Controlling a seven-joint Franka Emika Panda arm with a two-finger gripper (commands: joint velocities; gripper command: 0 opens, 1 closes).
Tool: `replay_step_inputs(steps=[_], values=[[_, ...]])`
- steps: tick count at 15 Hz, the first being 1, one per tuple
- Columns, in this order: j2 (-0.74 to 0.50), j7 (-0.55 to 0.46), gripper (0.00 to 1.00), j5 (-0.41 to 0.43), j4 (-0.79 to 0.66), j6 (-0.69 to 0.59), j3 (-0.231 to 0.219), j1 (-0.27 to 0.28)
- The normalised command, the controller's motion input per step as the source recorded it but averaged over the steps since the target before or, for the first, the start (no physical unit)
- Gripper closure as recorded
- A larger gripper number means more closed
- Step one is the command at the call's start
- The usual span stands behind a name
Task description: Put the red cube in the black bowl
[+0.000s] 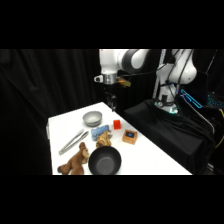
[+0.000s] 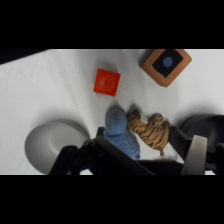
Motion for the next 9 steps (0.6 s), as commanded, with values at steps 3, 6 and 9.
replay_step_inputs(steps=[3,6,9], values=[[-0.19,0.25,0.0,-0.197,-0.35,0.35,-0.018,-0.079],[-0.15,0.23,0.0,-0.187,-0.32,0.39,-0.022,-0.082],[-0.06,0.2,0.0,-0.161,-0.26,0.39,-0.022,-0.08]])
